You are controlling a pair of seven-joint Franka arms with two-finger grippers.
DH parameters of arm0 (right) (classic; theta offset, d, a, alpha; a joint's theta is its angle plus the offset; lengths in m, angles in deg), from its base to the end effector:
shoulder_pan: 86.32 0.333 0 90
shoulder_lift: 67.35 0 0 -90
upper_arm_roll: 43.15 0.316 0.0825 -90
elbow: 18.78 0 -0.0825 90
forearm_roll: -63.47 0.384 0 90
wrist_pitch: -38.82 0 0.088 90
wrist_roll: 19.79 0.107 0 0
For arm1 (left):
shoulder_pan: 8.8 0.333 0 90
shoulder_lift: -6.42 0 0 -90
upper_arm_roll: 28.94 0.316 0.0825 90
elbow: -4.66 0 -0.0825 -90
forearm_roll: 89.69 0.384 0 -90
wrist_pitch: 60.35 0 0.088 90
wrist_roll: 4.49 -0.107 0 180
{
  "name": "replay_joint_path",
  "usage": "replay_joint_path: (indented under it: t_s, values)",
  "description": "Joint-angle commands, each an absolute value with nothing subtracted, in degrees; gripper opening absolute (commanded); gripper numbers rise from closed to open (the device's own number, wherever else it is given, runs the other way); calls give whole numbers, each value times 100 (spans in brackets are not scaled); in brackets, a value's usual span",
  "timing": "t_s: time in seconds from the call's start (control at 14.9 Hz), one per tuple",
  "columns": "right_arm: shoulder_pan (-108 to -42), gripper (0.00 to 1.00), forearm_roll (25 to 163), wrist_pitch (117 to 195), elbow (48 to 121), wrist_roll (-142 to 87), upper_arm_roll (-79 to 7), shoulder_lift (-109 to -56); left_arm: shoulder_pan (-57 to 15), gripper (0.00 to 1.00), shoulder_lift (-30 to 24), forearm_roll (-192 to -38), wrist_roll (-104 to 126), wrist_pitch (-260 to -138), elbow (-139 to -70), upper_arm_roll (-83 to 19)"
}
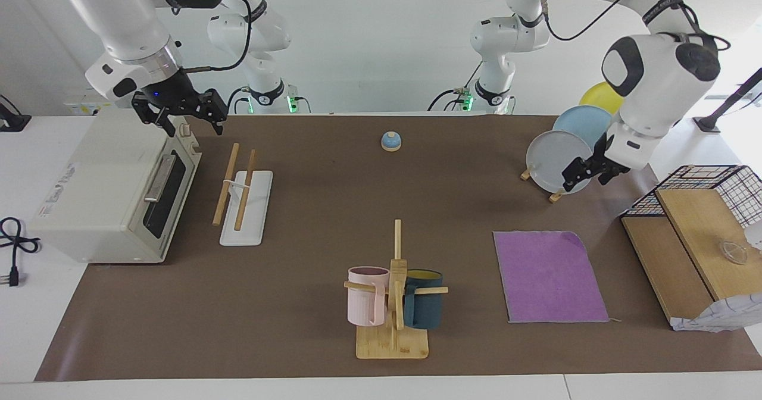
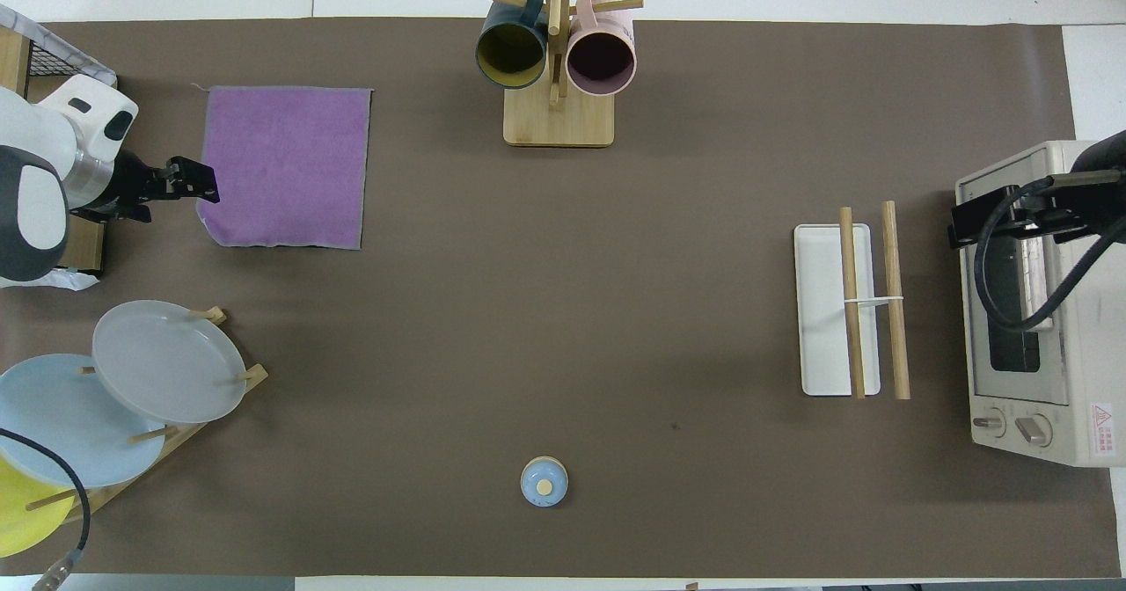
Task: Fold towel and hang on rack
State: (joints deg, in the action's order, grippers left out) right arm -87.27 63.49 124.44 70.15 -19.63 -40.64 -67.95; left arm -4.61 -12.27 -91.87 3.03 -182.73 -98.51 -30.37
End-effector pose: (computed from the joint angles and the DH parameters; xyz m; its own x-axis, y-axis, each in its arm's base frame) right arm 0.5494 0.0149 0.6210 0.9974 0.0244 -0.0682 0.0244 -0.9997 -0.0006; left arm 0.6374 0.0302 0.3672 0.9798 0.1997 0.0033 0.1994 -0.9791 0.0411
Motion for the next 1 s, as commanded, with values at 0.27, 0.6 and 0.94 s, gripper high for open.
replay_joint_path:
  t_s: [0.27,0.6,0.94]
  values:
    - [-8773,100,6382,12337,7026,-2049,-4025,-6743,-239,72,-1599,-9127,342,-18955,-9993,-3052]
    - [-8773,100,6382,12337,7026,-2049,-4025,-6735,-221,61,-1564,-9144,342,-18963,-10160,-3061]
    - [-8773,100,6382,12337,7035,-2049,-4025,-6735,-230,47,-1555,-9206,360,-18832,-10160,-3061]
